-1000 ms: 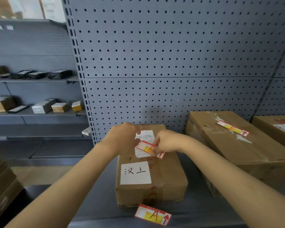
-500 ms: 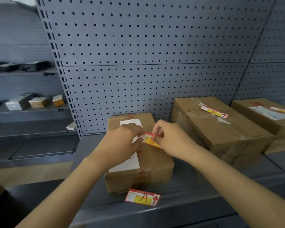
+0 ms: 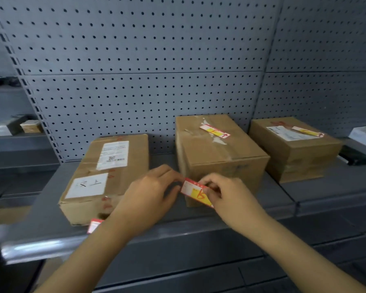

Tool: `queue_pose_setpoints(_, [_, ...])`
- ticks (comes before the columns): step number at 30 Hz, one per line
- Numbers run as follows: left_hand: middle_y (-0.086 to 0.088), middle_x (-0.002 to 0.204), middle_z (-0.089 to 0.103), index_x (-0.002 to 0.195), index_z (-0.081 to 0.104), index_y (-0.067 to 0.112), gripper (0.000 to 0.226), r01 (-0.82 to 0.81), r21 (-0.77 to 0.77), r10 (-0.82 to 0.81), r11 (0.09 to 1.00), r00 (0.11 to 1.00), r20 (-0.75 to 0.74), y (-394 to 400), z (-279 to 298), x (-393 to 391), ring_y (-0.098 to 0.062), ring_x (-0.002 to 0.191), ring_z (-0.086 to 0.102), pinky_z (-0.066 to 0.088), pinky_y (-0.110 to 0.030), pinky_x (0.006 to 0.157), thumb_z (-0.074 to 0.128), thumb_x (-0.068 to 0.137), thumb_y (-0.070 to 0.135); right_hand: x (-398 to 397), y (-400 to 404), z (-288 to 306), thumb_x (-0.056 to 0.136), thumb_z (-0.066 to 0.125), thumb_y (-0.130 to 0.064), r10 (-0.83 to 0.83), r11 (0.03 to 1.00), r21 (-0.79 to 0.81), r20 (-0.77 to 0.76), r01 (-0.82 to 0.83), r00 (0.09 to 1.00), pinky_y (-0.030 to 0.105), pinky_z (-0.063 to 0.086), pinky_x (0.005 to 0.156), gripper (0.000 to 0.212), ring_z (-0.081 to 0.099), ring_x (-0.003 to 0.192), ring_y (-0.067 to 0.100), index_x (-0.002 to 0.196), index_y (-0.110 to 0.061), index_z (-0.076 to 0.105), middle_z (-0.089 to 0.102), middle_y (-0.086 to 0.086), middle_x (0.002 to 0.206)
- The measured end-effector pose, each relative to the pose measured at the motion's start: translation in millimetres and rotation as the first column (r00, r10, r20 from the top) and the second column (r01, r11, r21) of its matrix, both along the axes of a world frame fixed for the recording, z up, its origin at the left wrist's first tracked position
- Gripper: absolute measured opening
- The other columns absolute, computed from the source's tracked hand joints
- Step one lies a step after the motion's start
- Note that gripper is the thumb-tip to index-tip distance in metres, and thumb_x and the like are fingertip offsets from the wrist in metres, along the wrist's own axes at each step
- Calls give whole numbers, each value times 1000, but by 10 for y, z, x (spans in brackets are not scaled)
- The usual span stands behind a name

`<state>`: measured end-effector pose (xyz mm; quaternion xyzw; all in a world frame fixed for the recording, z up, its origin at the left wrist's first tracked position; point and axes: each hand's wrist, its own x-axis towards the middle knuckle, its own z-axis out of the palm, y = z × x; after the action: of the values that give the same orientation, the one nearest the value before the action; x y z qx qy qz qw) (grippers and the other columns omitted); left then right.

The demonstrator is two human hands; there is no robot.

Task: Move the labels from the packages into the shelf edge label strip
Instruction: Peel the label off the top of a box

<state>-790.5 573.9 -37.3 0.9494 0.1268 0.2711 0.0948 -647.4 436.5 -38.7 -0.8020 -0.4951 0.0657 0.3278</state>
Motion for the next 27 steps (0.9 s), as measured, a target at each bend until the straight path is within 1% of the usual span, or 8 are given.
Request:
queue_pose_setpoints(3, [7, 98, 61, 100, 63, 25, 28, -18, -21, 18, 1000, 1000, 11, -379, -106, 226, -13, 83, 62, 55, -33, 67, 41, 87, 37, 221, -321, -181, 93, 54, -23, 19, 1000, 18, -26, -19, 999, 44, 54, 68, 12, 63, 79, 10, 97, -32, 62, 69, -9, 89])
queue_pose_setpoints(8, [5, 98, 62, 99, 62, 24, 20, -82, -67, 82, 994, 997, -6, -796, -329, 473, -18, 80, 62, 53, -35, 60, 47, 87, 31, 557, -632, -329, 93, 53, -22, 24, 998, -64, -42, -26, 999, 45, 55, 67, 13, 62, 78, 13, 96, -31, 61, 68, -7, 90])
queue_pose_setpoints(13, [2, 94, 67, 96, 64, 23, 31, -130, -12, 127, 991, 984, -123, -922, -553, 594, -21, 74, 66, 52, -31, 53, 38, 84, 33, 782, -733, -415, 94, 53, -20, 11, 992, -128, -73, -20, 997, 44, 56, 70, 13, 63, 81, 14, 100, -28, 61, 68, -4, 97])
queue_pose_setpoints(16, [1, 80, 66, 86, 67, 20, 19, -114, 52, 122, 992, 970, -211, -919, -673, 659, -21, 64, 65, 47, -26, 47, 49, 81, 24, 852, -742, -472, 94, 53, -19, -7, 989, -146, -104, -8, 995, 43, 56, 69, 13, 63, 81, 14, 100, -27, 61, 68, -3, 100])
queue_pose_setpoints(18, [-1, 76, 65, 85, 67, 18, 13, -87, 95, 109, 992, 959, -262, -909, -761, 714, -22, 62, 64, 46, -26, 46, 59, 76, 20, 904, -730, -493, 94, 53, -18, -8, 988, -152, -111, -9, 994, 42, 56, 69, 13, 63, 82, 15, 100, -26, 61, 68, -2, 101])
queue_pose_setpoints(22, [-4, 78, 66, 85, 68, 15, 21, -91, 101, 119, 991, 939, -322, -893, -928, 831, -25, 65, 64, 51, -32, 50, 50, 77, 21, 954, -689, -530, 93, 54, -17, 18, 995, -93, -136, -30, 991, 43, 56, 71, 13, 63, 82, 14, 97, -26, 62, 69, -2, 97])
queue_pose_setpoints(25, [-3, 74, 67, 80, 69, 15, 10, -105, 88, 129, 991, 931, -341, -964, -955, 900, -25, 62, 64, 52, -32, 49, 67, 70, 13, 959, -665, -567, 92, 55, -15, 47, 998, -44, -149, -54, 988, 43, 55, 70, 16, 63, 79, 13, 89, -30, 60, 67, -6, 87])
queue_pose_setpoints(27, [-2, 74, 67, 81, 70, 16, 22, -122, 114, 154, 986, 929, -335, -1009, -972, 936, -24, 61, 63, 51, -30, 48, 77, 61, 10, 988, -652, -593, 91, 56, -14, 73, 997, -3, -150, -74, 986, 39, 54, 69, 17, 62, 78, 11, 87, -30, 61, 64, -11, 81])
